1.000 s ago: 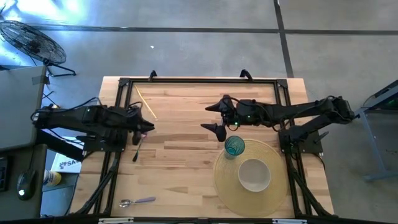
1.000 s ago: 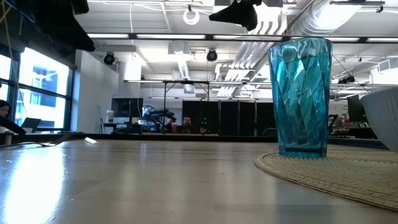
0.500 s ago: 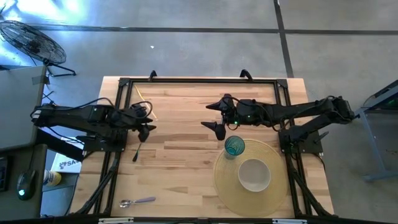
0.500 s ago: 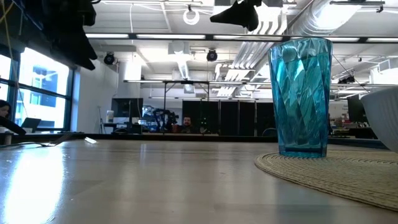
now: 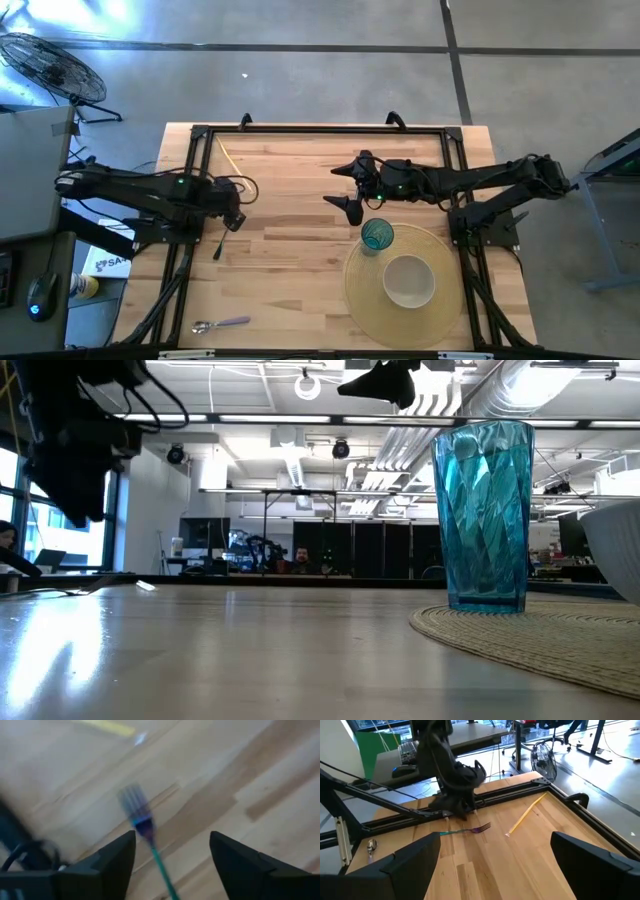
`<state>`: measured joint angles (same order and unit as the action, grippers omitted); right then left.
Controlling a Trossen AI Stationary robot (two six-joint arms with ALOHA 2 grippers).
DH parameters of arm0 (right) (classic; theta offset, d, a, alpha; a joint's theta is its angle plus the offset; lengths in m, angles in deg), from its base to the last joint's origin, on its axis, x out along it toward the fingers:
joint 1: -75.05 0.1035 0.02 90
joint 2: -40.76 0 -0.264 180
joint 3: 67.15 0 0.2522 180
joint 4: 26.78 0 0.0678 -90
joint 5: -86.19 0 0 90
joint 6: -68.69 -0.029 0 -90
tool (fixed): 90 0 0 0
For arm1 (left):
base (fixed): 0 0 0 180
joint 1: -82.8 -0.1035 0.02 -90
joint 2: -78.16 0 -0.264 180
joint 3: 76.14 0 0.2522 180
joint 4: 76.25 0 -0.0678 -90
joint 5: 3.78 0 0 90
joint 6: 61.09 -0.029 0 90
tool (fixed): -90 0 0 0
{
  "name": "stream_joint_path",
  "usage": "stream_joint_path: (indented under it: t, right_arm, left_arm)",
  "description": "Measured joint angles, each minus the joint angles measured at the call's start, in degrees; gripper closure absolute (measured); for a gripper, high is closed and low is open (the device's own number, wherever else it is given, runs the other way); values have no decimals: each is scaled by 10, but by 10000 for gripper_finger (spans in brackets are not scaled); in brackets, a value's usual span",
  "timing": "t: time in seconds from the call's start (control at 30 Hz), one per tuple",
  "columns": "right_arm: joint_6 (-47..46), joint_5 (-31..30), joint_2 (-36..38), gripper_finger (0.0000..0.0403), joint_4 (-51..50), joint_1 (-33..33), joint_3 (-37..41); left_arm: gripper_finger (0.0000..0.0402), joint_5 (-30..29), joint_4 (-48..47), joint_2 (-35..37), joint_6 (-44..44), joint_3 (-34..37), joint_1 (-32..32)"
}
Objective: Pick & Place Utensil
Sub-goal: Put the blue fork into the white bowl on the brown mat
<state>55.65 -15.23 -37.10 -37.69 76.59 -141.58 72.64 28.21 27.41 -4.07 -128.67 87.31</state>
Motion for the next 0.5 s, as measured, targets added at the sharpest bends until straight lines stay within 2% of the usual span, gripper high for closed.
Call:
stream_joint_path:
  t: [0.17, 0.5]
  right_arm:
    - [0, 0, 0, 29, 9, 0, 0]
    - [0, 5, 0, 29, 9, 0, 0]
  left_arm:
    - [112, 3, 20, -62, 36, 0, 0]
    - [128, 39, 19, -168, 78, 0, 0]
